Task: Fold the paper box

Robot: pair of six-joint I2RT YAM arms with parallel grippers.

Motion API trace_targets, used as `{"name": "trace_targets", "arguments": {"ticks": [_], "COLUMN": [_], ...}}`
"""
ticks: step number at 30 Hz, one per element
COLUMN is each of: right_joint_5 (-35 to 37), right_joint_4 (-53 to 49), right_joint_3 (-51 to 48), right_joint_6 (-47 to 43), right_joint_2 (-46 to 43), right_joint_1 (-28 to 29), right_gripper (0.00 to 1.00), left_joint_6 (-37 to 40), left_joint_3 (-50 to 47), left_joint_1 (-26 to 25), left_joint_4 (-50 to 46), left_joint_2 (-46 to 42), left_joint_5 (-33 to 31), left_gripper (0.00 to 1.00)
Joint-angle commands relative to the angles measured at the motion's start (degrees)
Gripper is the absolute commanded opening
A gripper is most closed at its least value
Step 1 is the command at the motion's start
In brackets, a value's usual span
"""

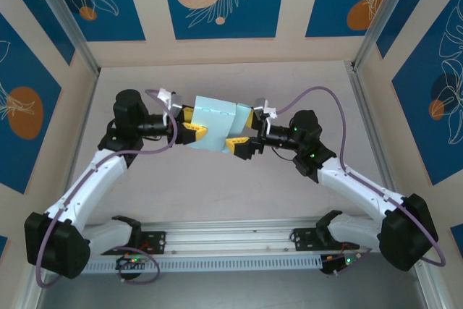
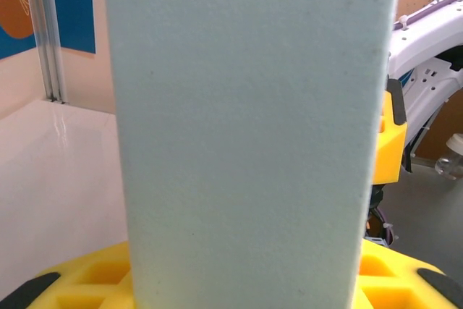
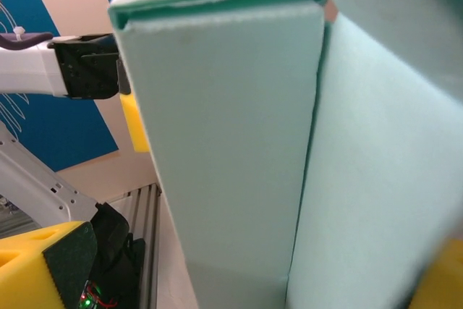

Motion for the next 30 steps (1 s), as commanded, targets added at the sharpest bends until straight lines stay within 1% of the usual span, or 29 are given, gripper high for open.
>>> {"name": "trace_targets", "arguments": {"ticks": [1, 3, 7, 11, 13, 14, 16, 17, 18, 19, 21, 23, 24, 25, 26, 30], "right_joint_5": [-2.39, -3.36, -4.53, -5.15, -4.92, -4.68, -4.26, -3.92, -3.45, -3.02, -1.75, -0.04, 0.71, 1.68, 2.99, 7.97], "right_joint_4": [3.4, 3.41, 3.23, 1.67, -0.04, -0.82, -3.24, -4.28, -5.81, -7.58, -15.01, -24.54, -30.31, -35.44, -41.77, -65.5], "right_joint_3": [3.53, 4.57, 5.66, 7.25, 8.15, 8.58, 9.32, 9.56, 9.85, 10.19, 11.84, 14.94, 16.91, 18.88, 21.4, 33.02], "right_joint_6": [0.43, 0.49, 0.42, -0.18, -1.01, -1.39, -2.54, -3.02, -3.69, -4.62, -7.91, -11.98, -14.58, -16.78, -19.1, -28.05], "right_joint_2": [1.16, 1.82, 2.63, 3.49, 3.71, 3.72, 3.46, 3.29, 2.88, 2.4, 1.17, 0.39, 0.15, 0.12, 0.38, 4.59], "right_joint_1": [0.65, 0.95, 1.58, 2.13, 2.39, 2.47, 2.56, 2.55, 2.56, 2.56, 2.57, 2.57, 2.56, 2.64, 2.78, 3.35], "right_gripper": [0.97, 0.93, 0.81, 0.64, 0.52, 0.48, 0.44, 0.41, 0.38, 0.35, 0.28, 0.23, 0.22, 0.21, 0.21, 0.2], "left_joint_6": [-1.28, -1.49, -2.21, -2.89, -2.85, -2.85, -2.61, -2.41, -2.05, -1.41, 0.98, 2.9, 3.51, 3.8, 4.08, 2.96], "left_joint_3": [-0.54, -0.66, -0.73, -0.75, -0.73, -0.75, -0.83, -0.76, -0.68, -0.45, 0.21, 0.08, -0.25, -0.51, -0.74, -1.42], "left_joint_1": [-0.94, -1.05, -1.28, -1.71, -1.88, -1.93, -1.99, -2.05, -1.97, -1.99, -1.98, -1.9, -1.87, -1.81, -1.8, -1.8], "left_joint_4": [3.08, 3.61, 5.0, 6.09, 6.11, 6.1, 5.8, 5.39, 4.47, 3.11, -1.3, -4.14, -5.19, -6.23, -7.69, -14.55], "left_joint_2": [-0.66, -0.66, -0.52, -0.09, 0.12, 0.18, 0.13, 0.07, -0.03, -0.17, -1.05, -2.85, -4.18, -5.38, -6.87, -12.07], "left_joint_5": [-0.3, -0.61, -1.44, -1.99, -2.17, -2.19, -2.49, -2.71, -3.04, -3.47, -5.16, -7.77, -10.11, -12.39, -15.51, -32.23], "left_gripper": [0.3, 0.31, 0.3, 0.31, 0.31, 0.32, 0.35, 0.37, 0.44, 0.52, 0.73, 0.89, 0.98, 1.0, 1.0, 1.0]}}
